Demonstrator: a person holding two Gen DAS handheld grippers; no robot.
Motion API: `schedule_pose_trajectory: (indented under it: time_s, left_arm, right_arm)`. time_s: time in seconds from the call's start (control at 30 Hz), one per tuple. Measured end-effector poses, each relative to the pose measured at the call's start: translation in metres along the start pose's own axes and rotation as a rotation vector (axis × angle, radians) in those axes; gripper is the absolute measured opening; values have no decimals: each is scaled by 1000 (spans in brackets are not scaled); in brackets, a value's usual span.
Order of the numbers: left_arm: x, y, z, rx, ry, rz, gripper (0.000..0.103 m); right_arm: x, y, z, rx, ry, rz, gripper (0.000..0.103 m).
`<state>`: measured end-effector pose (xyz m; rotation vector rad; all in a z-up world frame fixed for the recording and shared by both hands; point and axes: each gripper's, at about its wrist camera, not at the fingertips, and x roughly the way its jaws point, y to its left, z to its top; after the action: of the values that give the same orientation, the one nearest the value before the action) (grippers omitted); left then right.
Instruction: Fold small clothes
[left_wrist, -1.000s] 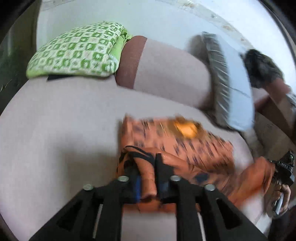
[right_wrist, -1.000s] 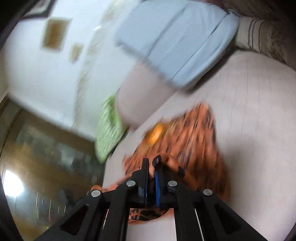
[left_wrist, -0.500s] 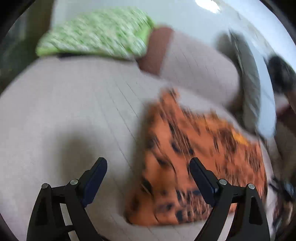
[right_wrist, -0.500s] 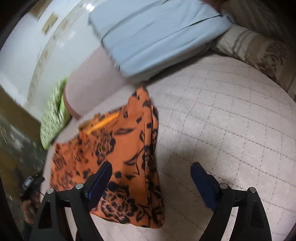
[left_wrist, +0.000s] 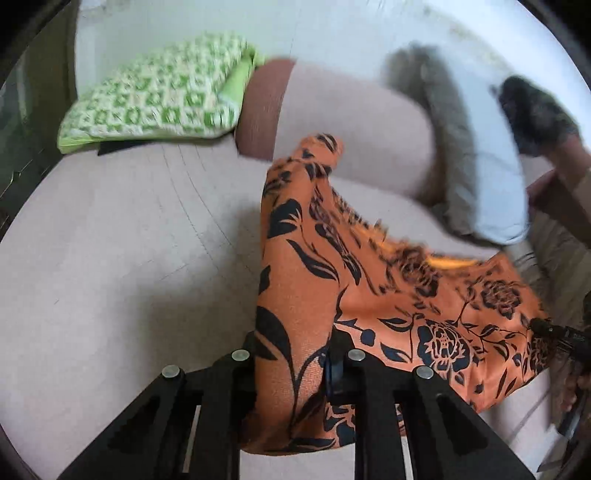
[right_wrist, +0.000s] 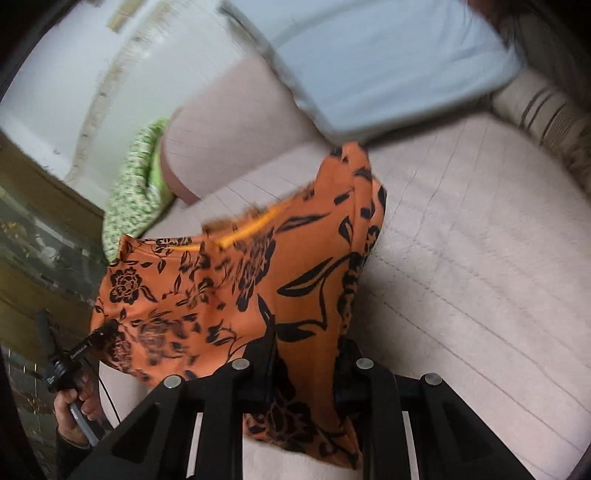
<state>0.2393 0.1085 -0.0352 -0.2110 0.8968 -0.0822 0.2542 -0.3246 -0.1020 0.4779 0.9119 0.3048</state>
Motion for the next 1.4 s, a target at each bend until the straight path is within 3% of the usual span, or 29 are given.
schedule_pose_trajectory:
  time_s: [0.1, 0.17, 0.2, 0.23, 0.27, 0.3, 0.33, 0.47, 0.5, 0.57, 0.63, 0.67, 0.73, 0.77, 0.93, 0.97, 1.0, 1.03, 1.07, 1.1, 1.2, 1.23, 1.27, 1.3, 1.33, 1.4]
  left_arm:
    - [-42, 2, -44, -3, -17, -16, 23]
    - [-48, 8, -82, -4, -12, -3, 39]
    - [-40, 14, -106, -6, 2, 11, 49]
    - [-30, 19, -125, -6, 38, 30, 69]
    - [-11, 26, -146, -19, 110, 75, 70]
    - [1, 30, -155, -26, 152, 106, 69]
    - [3, 35, -161, -38, 171, 132, 66]
    - [-45, 34, -148, -67, -32, 184, 66]
    - [-54, 26, -139, -34, -88, 184, 66]
    - [-58, 5, -130, 40, -122, 174, 70]
    - [-37, -16, -120, 137, -95, 157, 70]
    - [-20, -20, -112, 181, -70, 185, 70]
    - [3, -18, -99, 197, -28, 238, 69]
    - [14, -13, -91, 188, -12, 247, 66]
    - [57, 8, -67, 261, 82, 273, 65]
    - [66, 11, -64, 262, 98, 266, 62]
    - [73, 14, -61, 248, 114, 248, 52]
    - [79, 14, -59, 247, 127, 227, 13]
    - [82, 13, -57, 259, 137, 216, 6]
    - [77, 11, -55, 264, 106, 219, 6]
    - [49, 20, -49, 185, -38, 224, 6]
    - [50, 29, -49, 130, -34, 215, 6]
    - [65, 37, -50, 91, 28, 200, 6]
    - [87, 44, -54, 84, 98, 209, 6]
    - [98, 46, -58, 92, 120, 235, 8]
    - [89, 43, -56, 100, 87, 247, 14]
  right_arm:
    - [-46, 1, -40, -5, -6, 21, 23]
    - [-52, -11, -83, -5, 35, -4, 29]
    - [-47, -21, -102, -4, 64, -20, 38]
    - [-33, -37, -125, 19, 138, -53, 73]
    - [-24, -50, -142, 50, 190, -104, 84]
    - [-23, -61, -156, 68, 201, -160, 82]
    - [-36, -63, -163, 57, 140, -143, 82]
    - [-88, -42, -145, -7, -40, -265, 82]
    - [-94, -28, -134, -48, -73, -263, 82]
    - [-89, -4, -119, -107, -69, -236, 82]
    - [-66, 16, -102, -176, -33, -286, 82]
    - [-56, 19, -96, -198, -27, -321, 82]
    - [-27, 11, -77, -225, -18, -450, 82]
    - [-15, 7, -70, -207, -16, -469, 82]
    - [31, -17, -46, -192, 74, -420, 82]
    - [38, -20, -45, -205, 86, -428, 81]
    - [42, -21, -44, -215, 90, -425, 59]
    - [46, -20, -43, -218, 94, -420, 25]
    - [43, -17, -40, -230, 86, -421, 24]
    - [40, -12, -38, -251, 74, -427, 13]
    - [7, -5, -27, -265, -42, -440, 10]
    - [5, -12, -23, -232, -54, -439, 10]
    - [11, -32, -18, -166, -24, -450, 10]
    - [26, -53, -17, -110, 43, -459, 10]
    - [34, -63, -21, -108, 62, -465, 10]
    - [26, -61, -24, -122, 8, -447, 13]
